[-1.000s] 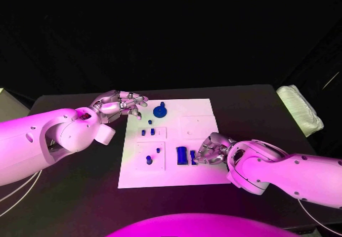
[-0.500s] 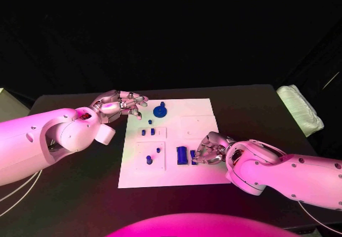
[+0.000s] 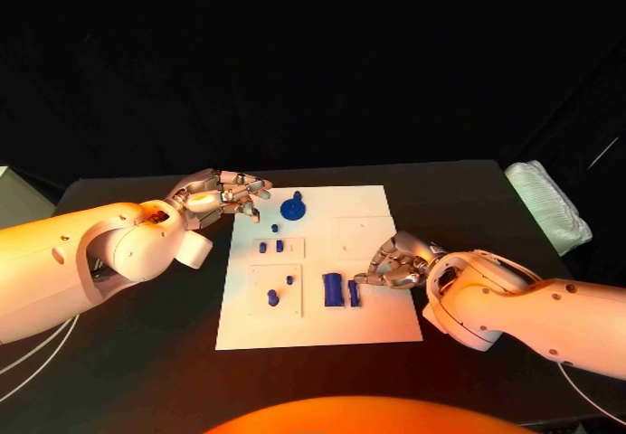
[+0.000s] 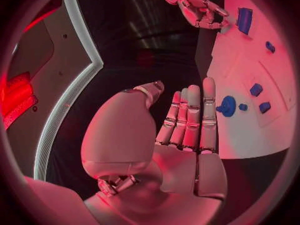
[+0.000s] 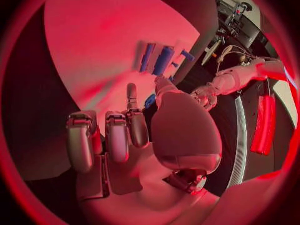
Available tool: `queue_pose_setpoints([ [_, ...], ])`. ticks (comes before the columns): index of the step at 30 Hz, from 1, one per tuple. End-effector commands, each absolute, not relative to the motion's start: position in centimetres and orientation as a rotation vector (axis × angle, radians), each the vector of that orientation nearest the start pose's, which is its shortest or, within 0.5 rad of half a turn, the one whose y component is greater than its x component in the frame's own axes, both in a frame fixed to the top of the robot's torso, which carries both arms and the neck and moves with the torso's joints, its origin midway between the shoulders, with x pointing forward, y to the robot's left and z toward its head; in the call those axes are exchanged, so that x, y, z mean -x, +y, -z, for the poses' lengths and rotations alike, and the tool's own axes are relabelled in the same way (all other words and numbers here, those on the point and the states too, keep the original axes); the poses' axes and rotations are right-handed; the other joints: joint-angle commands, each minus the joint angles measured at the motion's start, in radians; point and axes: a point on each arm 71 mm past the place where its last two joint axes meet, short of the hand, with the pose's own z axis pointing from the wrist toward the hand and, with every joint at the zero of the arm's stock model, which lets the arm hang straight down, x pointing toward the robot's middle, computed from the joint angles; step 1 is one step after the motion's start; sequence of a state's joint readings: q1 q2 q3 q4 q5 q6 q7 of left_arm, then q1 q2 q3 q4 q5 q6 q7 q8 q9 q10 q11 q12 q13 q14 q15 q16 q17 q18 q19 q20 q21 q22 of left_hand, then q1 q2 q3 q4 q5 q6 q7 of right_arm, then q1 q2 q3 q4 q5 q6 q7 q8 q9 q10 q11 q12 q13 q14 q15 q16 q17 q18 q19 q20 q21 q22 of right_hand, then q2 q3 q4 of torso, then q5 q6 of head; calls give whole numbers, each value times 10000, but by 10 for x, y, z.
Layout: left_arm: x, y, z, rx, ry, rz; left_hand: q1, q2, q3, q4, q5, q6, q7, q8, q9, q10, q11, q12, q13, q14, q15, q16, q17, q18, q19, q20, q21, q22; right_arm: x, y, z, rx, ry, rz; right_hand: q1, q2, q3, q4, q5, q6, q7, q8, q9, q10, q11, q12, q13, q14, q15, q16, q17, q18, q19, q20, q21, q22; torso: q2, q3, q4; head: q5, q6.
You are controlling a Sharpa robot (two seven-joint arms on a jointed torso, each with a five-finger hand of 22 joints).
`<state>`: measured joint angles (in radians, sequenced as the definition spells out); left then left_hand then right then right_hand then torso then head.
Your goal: Assemble the parts on the task board
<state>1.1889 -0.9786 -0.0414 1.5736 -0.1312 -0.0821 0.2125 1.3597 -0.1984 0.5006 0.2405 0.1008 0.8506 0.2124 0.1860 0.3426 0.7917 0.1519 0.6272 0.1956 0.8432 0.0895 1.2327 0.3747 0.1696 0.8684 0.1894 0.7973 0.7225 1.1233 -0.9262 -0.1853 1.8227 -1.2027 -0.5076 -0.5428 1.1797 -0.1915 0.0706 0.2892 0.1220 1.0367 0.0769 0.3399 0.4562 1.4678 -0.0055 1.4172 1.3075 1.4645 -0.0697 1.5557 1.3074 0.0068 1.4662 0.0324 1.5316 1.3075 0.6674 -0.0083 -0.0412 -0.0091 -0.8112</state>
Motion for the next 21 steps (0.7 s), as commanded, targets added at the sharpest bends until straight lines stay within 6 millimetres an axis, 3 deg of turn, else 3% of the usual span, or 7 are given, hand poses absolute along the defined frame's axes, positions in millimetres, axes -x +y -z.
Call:
queue_pose_setpoints([
  [1, -471, 244, 187, 10339, 16490, 15466, 43, -34, -41, 56, -32, -87, -17, 54, -18, -67, 15, 78, 5, -29, 36, -88, 6, 134, 42, 13, -92, -28, -405, -192, 241, -4871, 18575, -7281, 242, 236, -423, -4, -26, -169, 57, -63, 28, 275, 109, -422, 1771, 902, 84, -193, 2002, 158, 761, 107, -755, 2321, -86, -66, -21, -12, 152],
  [3, -474, 244, 187, 10397, 16116, 15479, 110, -62, -100, 85, -37, -101, -25, 79, -32, -75, 15, 106, 11, -200, 50, -243, -26, 127, -64, 26, -224, -97, -418, -199, 237, -5576, 17996, -8077, 492, 382, -523, -11, -32, -281, 91, -92, 32, 191, 151, -601, 1689, 878, 118, -247, 1924, 209, 689, 132, -1029, 2245, -165, -108, -17, -27, 210],
  [7, -484, 246, 192, 10652, 15226, 15303, 371, -92, -237, 179, -43, -98, -97, 212, -65, 81, -17, 197, 11, -762, 99, -1167, -294, 116, -522, 112, -957, -511, -450, -219, 234, -7191, 16885, -9093, 1659, 822, -315, -215, -14, -783, 334, -270, -7, -1032, 361, -2957, 584, 388, 306, -1149, 584, 693, -127, 293, -3811, 1421, -360, -191, -21, -48, 464],
  [10, -493, 250, 197, 10875, 14582, 15045, 640, -134, -237, 236, -52, -14, -196, 384, -74, 333, -5, -234, -293, -960, 181, -2535, -707, 111, -817, 247, -1802, -1033, -472, -236, 234, -8151, 16073, -9431, 2410, 891, 18, -304, 2, -1133, 511, -360, -82, -3168, 529, -6681, -1445, -664, 467, -2800, -1412, 1282, -1433, 464, -7711, 49, -473, -225, -10, -56, 712],
  [11, -496, 251, 199, 10918, 14406, 14953, 720, -135, -219, 249, -54, 36, -241, 457, -70, 493, -7, -469, -444, -984, 217, -3044, -842, 106, -886, 298, -2100, -1224, -479, -241, 234, -8393, 15824, -9504, 2640, 847, 175, -226, 2, -1233, 564, -373, -156, -3839, 595, -8085, -2492, -1304, 549, -3823, -2473, 1554, -2151, 559, -9833, -841, -519, -233, -17, -28, 771],
  [13, -503, 255, 203, 11026, 13997, 14710, 869, -185, -183, 303, -73, 72, -336, 593, -73, 1095, 38, -1481, -977, -735, 327, -4642, -1202, 126, -1023, 472, -3107, -1907, -495, -252, 234, -8879, 15275, -9648, 2997, 805, 571, -45, 28, -1472, 699, -477, -320, -4223, 729, -9233, -3759, -2867, 691, -6278, -4759, 1744, -2949, 693, -11815, -1927, -579, -235, -17, 18, 900],
  [21, -530, 262, 219, 11534, 13019, 14014, 945, -123, -290, 349, -61, -188, -594, 302, -439, 1948, 199, -4362, -1313, -869, 639, -8445, -1683, 95, -1226, 959, -5803, -3945, -527, -265, 235, -9399, 14366, -10505, 2728, -129, 3147, -155, -21, -1318, 1009, -1140, -1081, -3520, 1273, -12905, -9569, -4071, 1437, -11992, -8005, 1769, -3994, 1463, -14685, -5603, -815, -159, -7, 169, 1216],
])
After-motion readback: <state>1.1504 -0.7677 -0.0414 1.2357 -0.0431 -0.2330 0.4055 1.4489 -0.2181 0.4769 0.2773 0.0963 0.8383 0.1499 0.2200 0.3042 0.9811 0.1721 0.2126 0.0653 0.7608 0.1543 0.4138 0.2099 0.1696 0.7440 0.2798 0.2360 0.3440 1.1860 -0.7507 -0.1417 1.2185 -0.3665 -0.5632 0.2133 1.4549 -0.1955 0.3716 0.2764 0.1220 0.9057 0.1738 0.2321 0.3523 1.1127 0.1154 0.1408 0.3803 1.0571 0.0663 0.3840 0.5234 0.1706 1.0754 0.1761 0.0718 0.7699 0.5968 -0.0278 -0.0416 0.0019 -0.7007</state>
